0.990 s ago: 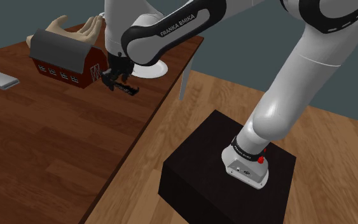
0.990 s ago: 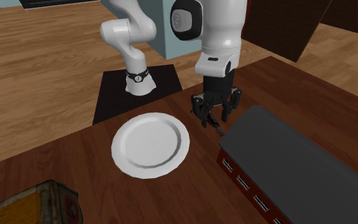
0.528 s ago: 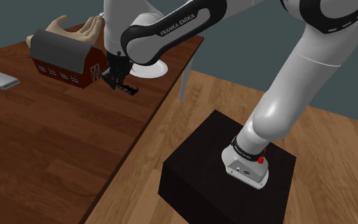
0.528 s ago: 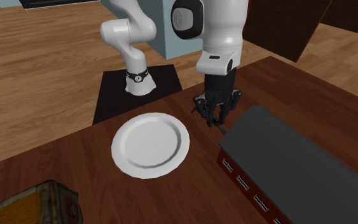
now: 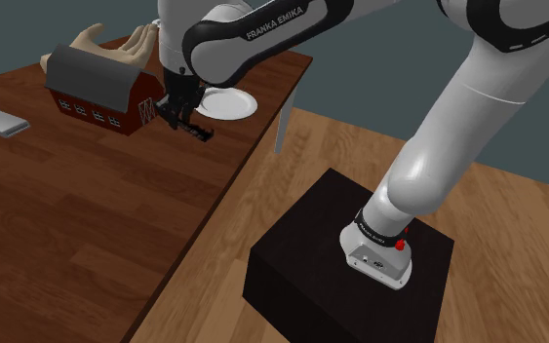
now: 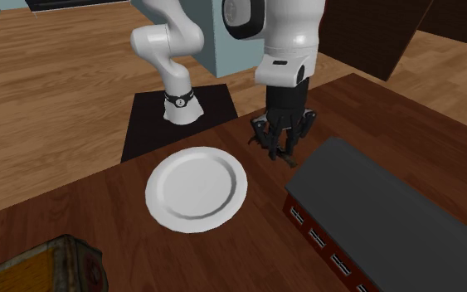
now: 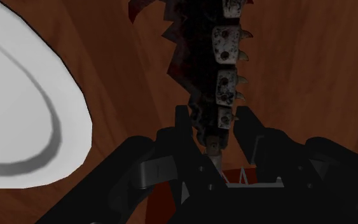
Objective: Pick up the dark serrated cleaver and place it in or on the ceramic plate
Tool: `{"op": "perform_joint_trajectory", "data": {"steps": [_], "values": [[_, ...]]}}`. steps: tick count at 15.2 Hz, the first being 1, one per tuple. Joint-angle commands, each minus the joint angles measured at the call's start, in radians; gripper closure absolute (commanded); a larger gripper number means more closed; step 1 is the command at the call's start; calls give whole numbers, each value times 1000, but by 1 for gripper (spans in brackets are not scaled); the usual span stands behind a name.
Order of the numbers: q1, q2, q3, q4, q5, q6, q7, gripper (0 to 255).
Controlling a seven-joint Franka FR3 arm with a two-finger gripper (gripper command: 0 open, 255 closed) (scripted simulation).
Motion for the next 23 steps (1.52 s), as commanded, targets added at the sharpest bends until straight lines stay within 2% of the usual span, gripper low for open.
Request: {"op": "perform_joint_trajectory", "data": {"steps": [1, 11, 23], "values": [[0, -15, 0, 13, 11, -27, -9, 255], [1, -58, -3, 94, 44, -146, -40, 255], [-124, -68, -165, 98, 115, -139, -364, 255]]}}
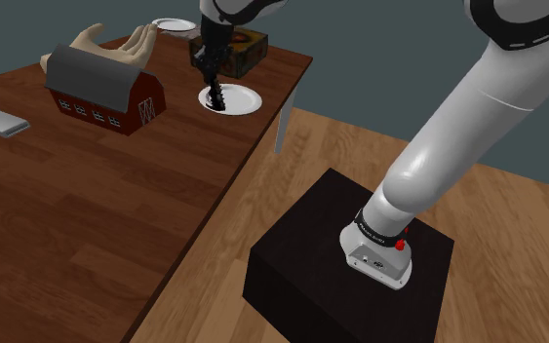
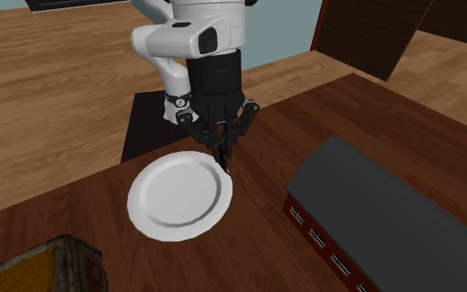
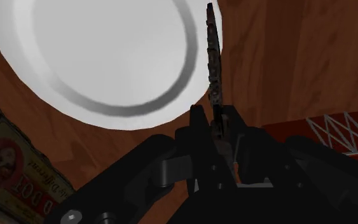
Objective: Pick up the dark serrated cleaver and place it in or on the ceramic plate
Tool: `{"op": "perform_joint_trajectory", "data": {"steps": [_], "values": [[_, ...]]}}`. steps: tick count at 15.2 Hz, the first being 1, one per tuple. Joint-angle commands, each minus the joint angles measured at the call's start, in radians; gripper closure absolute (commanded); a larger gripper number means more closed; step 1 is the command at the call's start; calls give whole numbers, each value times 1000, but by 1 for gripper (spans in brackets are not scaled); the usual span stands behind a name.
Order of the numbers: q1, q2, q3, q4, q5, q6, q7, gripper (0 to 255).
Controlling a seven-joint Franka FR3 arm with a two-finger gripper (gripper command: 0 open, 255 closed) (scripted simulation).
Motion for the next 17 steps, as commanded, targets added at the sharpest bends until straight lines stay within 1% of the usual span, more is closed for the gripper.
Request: {"op": "perform_joint_trajectory", "data": {"steps": [1, 2, 17], "values": [[-23, 17, -28, 20, 7, -7, -55, 255], [-32, 22, -39, 28, 11, -8, -77, 255], [-32, 93, -36, -103, -14, 191, -56, 255]]}}
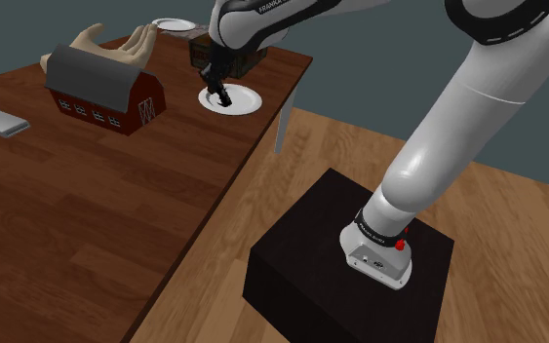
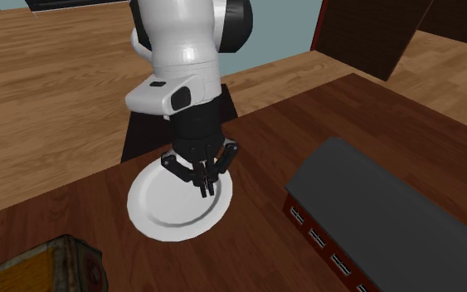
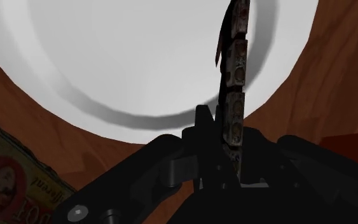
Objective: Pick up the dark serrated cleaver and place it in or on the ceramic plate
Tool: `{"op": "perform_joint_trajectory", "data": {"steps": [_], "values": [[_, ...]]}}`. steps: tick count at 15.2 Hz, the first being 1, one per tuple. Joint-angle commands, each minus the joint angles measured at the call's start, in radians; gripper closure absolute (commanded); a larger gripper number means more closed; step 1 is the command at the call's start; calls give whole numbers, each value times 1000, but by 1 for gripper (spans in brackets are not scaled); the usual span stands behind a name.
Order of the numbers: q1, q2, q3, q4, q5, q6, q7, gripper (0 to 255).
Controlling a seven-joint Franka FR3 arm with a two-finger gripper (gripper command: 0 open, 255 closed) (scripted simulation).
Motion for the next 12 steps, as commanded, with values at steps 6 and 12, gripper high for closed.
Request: {"op": "perform_joint_trajectory", "data": {"steps": [6, 12], "values": [[0, 13, 0, -13, -2, -60, 2, 255], [-1, 21, -1, -21, -4, -44, 2, 0]]}}
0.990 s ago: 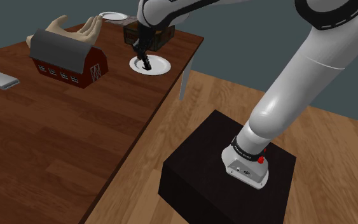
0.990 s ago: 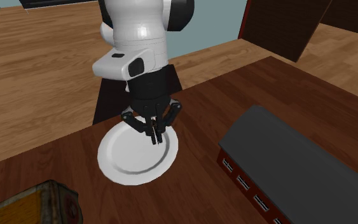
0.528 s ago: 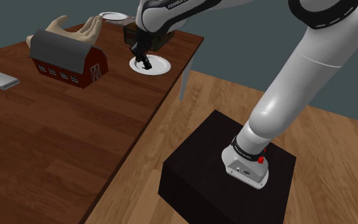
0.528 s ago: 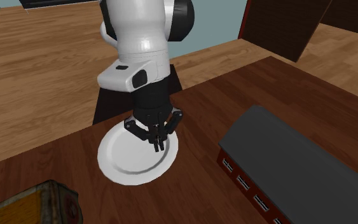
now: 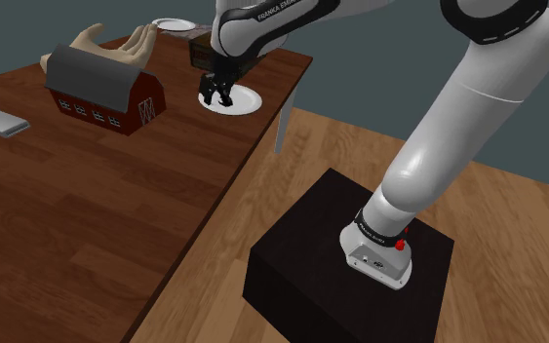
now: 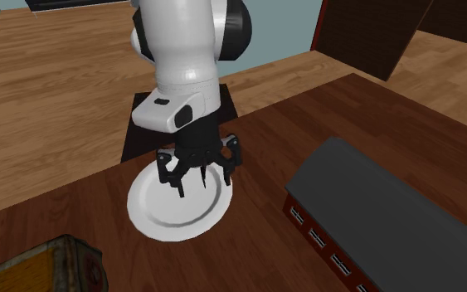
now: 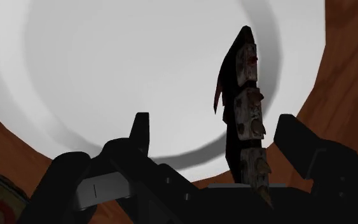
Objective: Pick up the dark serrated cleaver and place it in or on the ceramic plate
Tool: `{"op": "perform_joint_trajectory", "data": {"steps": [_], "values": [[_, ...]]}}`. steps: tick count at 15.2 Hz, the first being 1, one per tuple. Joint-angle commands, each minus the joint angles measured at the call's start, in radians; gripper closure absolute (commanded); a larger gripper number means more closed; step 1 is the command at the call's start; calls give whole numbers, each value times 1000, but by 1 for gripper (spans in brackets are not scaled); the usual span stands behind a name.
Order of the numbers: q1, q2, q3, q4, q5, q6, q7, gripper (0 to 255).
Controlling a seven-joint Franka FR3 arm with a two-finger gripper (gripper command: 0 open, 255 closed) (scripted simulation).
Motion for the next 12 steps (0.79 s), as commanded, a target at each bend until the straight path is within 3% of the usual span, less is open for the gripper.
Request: {"op": "perform_joint_trajectory", "data": {"steps": [1, 5, 12], "values": [[0, -4, 0, 6, 2, -19, -1, 0], [1, -88, 0, 38, 28, -133, -19, 0], [1, -88, -1, 38, 28, -133, -19, 0]]}}
